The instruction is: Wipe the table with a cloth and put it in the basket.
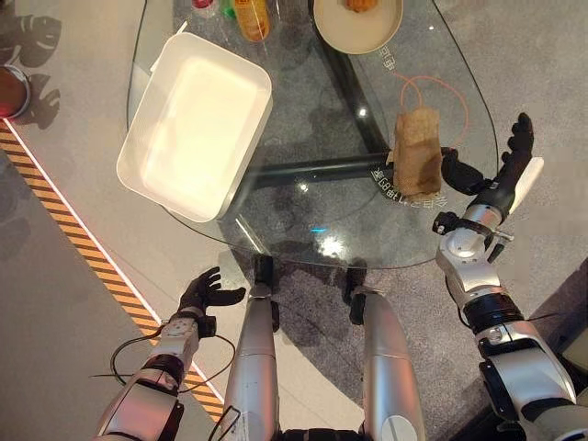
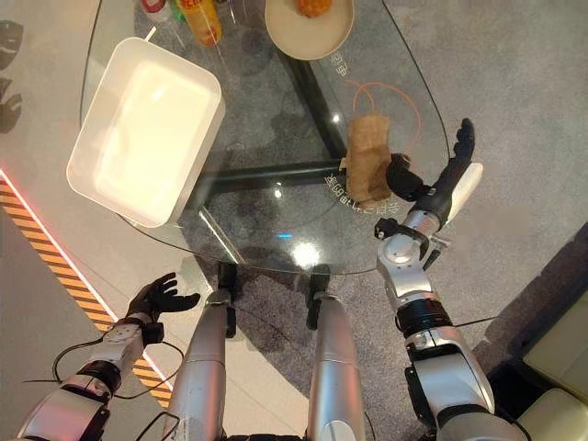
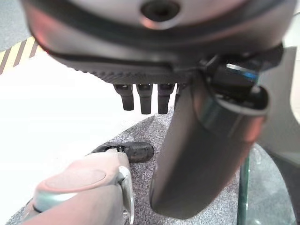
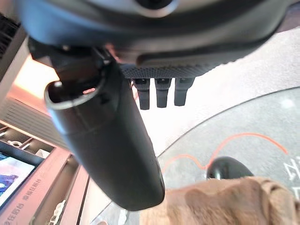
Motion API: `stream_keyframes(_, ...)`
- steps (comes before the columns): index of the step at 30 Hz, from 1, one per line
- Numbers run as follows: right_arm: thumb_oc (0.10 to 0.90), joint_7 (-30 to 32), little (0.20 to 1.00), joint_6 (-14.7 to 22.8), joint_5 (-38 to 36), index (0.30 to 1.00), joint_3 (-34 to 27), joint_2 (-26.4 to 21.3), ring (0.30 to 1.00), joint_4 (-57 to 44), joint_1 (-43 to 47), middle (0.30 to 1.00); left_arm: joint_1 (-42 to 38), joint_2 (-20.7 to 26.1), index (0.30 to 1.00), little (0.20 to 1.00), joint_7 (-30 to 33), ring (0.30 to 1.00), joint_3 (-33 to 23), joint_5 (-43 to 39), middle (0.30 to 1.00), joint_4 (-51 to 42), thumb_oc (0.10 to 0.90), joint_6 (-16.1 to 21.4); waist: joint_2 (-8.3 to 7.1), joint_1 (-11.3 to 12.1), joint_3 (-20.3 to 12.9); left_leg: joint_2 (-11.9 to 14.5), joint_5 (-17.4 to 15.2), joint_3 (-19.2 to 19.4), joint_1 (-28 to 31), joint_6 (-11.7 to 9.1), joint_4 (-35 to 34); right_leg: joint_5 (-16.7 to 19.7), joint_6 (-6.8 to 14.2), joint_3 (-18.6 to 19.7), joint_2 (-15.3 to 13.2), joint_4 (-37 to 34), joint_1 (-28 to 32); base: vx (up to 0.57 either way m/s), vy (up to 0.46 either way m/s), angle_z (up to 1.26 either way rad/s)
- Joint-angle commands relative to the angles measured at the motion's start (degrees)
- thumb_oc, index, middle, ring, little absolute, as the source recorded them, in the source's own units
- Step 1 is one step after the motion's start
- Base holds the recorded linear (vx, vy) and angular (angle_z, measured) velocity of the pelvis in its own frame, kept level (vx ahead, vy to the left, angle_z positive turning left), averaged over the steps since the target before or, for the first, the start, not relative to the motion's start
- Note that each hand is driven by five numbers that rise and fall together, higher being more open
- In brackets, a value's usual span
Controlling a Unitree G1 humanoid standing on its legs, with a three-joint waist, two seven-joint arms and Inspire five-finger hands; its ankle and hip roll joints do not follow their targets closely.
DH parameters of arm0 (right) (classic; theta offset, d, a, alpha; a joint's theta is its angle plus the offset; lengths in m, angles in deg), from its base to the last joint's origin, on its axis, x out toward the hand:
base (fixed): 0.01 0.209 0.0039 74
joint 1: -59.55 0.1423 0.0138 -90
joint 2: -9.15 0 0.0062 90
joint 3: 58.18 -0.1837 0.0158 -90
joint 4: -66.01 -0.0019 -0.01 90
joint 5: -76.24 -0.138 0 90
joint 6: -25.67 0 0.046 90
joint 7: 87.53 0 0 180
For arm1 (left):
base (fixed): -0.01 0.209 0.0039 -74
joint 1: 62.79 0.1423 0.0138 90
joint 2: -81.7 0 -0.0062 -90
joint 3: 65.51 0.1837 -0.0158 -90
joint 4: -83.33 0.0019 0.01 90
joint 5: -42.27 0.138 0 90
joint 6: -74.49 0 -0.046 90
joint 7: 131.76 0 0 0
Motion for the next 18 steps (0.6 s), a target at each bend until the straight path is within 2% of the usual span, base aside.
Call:
stream_keyframes(1, 0.8, -0.6, 0.9, 1.9, 2.1, 0.9, 0.0, -3.0, 0.9, -4.2, 0.4, 0.9, 2.7, -0.2, 0.9, 0.9, 1.5, 0.9, 0.0, -0.4, 0.9, 0.2, 0.8, 0.7, 0.98, -0.4, -1.1, -2.7, -5.6, 5.3, -0.1, 5.1, 6.5, 2.4, -0.5, 0.2, 1.6, -4.1, 3.0, 0.0, 0.0, 0.0)
stream_keyframes(18, 0.8, -4.4, 0.9, -3.1, -2.1, 0.9, 5.4, -0.1, 0.9, 2.7, 5.8, 0.9, 1.3, -1.9, 0.9, 0.9, 2.3, 0.9, 1.5, 0.7, 0.9, 0.8, 0.8, 0.5, 1.8, 0.7, -1.1, -3.2, -5.1, 5.3, -0.2, 5.0, 6.2, 2.6, -0.9, -0.1, 1.3, -4.0, 2.6, 0.0, 0.0, 0.0)
